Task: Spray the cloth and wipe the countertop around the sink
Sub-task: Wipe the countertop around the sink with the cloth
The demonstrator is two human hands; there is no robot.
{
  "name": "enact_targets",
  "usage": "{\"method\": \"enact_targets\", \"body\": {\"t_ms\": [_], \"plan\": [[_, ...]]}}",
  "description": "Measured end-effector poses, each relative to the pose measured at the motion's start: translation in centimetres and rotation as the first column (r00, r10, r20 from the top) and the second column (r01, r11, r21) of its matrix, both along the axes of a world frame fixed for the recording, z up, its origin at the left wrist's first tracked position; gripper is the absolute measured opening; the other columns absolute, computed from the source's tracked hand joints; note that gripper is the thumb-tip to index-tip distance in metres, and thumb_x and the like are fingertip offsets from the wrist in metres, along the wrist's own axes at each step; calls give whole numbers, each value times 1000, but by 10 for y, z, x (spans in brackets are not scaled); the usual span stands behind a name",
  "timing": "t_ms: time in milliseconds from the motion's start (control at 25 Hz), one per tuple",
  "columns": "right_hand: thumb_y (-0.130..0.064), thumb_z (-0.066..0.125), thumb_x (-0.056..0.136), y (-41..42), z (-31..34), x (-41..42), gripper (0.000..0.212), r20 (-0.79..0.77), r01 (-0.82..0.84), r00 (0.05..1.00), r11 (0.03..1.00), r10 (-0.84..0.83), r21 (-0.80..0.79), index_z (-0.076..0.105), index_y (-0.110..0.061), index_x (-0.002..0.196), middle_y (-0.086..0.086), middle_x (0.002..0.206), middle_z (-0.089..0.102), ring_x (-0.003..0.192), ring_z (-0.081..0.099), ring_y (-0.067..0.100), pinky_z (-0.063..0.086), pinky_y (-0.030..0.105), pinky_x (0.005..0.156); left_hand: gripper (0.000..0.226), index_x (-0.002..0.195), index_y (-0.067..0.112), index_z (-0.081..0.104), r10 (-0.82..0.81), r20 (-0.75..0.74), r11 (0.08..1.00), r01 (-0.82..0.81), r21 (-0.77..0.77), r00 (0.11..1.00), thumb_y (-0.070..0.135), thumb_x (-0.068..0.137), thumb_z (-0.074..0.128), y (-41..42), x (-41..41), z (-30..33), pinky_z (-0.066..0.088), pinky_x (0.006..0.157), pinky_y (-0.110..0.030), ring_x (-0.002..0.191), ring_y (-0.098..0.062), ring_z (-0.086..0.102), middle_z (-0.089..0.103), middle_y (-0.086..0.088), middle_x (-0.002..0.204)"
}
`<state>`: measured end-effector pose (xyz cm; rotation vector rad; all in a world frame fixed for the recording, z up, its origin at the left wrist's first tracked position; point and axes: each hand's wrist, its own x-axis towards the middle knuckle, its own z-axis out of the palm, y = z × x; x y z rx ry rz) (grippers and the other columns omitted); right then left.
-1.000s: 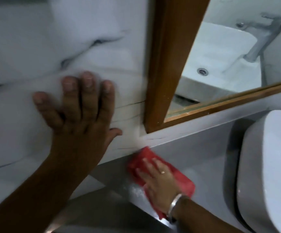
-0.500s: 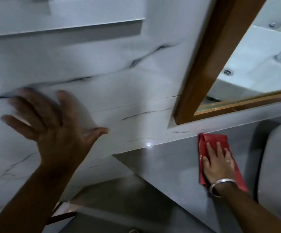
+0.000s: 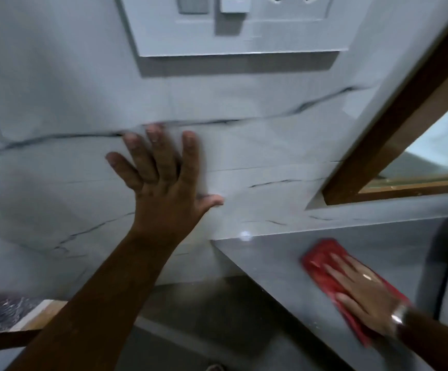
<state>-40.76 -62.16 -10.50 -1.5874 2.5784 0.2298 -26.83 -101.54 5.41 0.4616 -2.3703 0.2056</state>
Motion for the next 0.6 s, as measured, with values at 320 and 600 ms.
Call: {"method": "enact_targets", "body": {"t_ms": [320,600], "plan": [[-35,29,100,-178,-17,67,60,108,-79,992,994,71,75,10,-22,155,7,165,12,150,11,33,12,50,122,147,149,16,-29,-7,-92,1000,9,22,996,94,57,56,0,-5,-5,7,97,-84,121,-68,18,-14,-38,152],[-44,8,100,0,-2,27,62,29,396,916,915,-400,78,23,-14,152,17,157,30,144,28,39,16,49,121,143,148,10,-29,81,-36,996,-82,-28,996,94,64,51,3,-2,1,31,84,-85,109,-74,45,44,-53,124]]}}
